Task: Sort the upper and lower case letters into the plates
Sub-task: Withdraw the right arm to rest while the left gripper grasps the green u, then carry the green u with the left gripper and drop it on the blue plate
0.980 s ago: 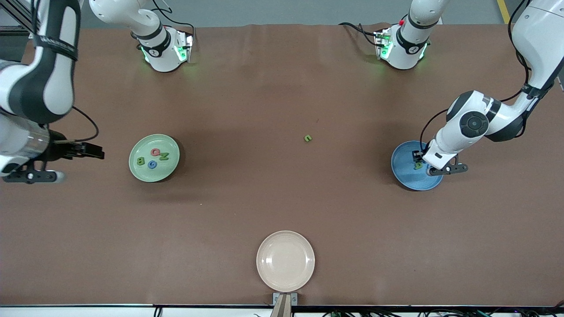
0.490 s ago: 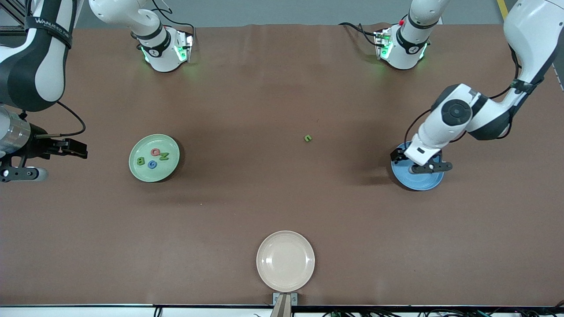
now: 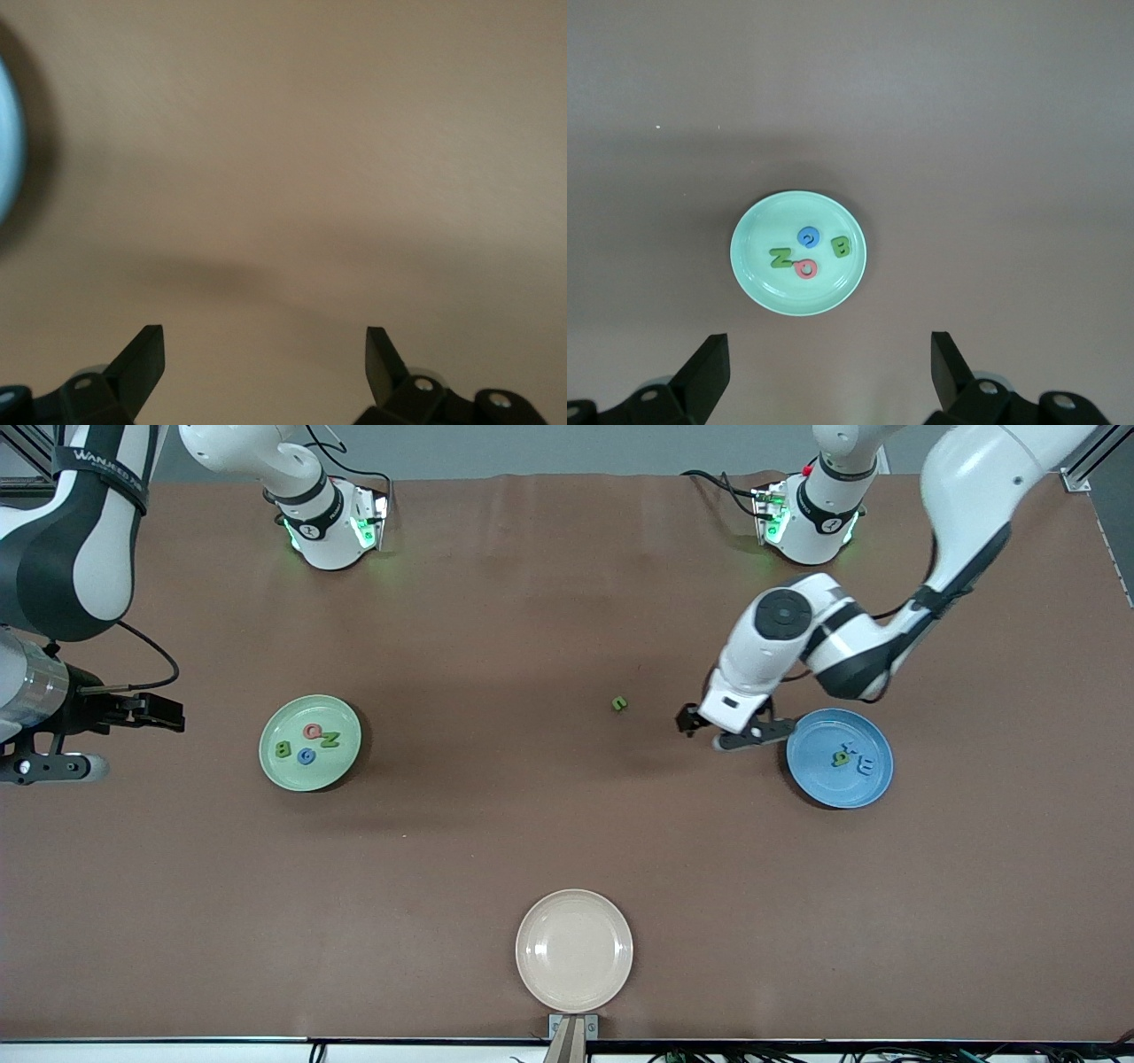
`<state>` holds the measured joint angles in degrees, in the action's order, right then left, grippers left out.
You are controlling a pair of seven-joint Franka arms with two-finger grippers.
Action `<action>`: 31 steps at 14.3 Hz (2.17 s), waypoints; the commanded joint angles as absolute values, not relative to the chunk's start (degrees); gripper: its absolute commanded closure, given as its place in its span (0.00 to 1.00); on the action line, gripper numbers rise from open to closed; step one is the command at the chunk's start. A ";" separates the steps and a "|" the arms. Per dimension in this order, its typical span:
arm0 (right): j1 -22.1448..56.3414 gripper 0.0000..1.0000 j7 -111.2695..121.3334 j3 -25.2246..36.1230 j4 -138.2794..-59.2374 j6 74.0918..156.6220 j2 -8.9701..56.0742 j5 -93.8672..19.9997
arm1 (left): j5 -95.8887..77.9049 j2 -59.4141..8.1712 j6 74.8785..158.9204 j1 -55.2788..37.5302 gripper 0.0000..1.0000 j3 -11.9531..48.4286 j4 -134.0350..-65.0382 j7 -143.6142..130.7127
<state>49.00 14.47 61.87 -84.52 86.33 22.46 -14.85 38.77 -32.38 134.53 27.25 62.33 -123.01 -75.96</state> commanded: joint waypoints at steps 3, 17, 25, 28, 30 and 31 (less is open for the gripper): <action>30.18 0.00 6.61 40.65 -78.41 80.86 20.48 -12.94 | 36.74 -36.38 134.56 10.84 0.00 53.45 -117.61 -91.99; -0.44 0.00 1.49 3.16 -80.68 82.44 10.37 -2.81 | 36.65 -42.27 140.01 -0.79 0.17 46.23 -115.93 -101.69; 0.00 0.00 1.58 2.99 -87.89 84.20 2.64 -0.62 | 36.65 -42.89 139.92 -3.25 0.44 43.95 -114.52 -101.69; -0.17 0.00 1.85 2.99 -88.33 83.50 0.89 -0.53 | 36.65 -42.98 139.92 -3.34 0.61 43.95 -114.52 -101.78; -0.26 0.00 1.85 2.90 -88.59 82.97 -0.26 -0.35 | 36.56 -42.98 139.83 -3.34 0.74 43.95 -114.52 -101.86; -0.26 0.00 1.85 2.73 -88.85 82.97 -0.70 0.34 | 36.56 -42.98 139.83 -3.34 0.77 43.95 -114.52 -101.87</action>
<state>0.72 2.58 4.13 -85.60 82.51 2.40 -1.46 37.58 -42.41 139.98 -2.66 44.55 -114.92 -101.39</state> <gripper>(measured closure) 0.000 0.661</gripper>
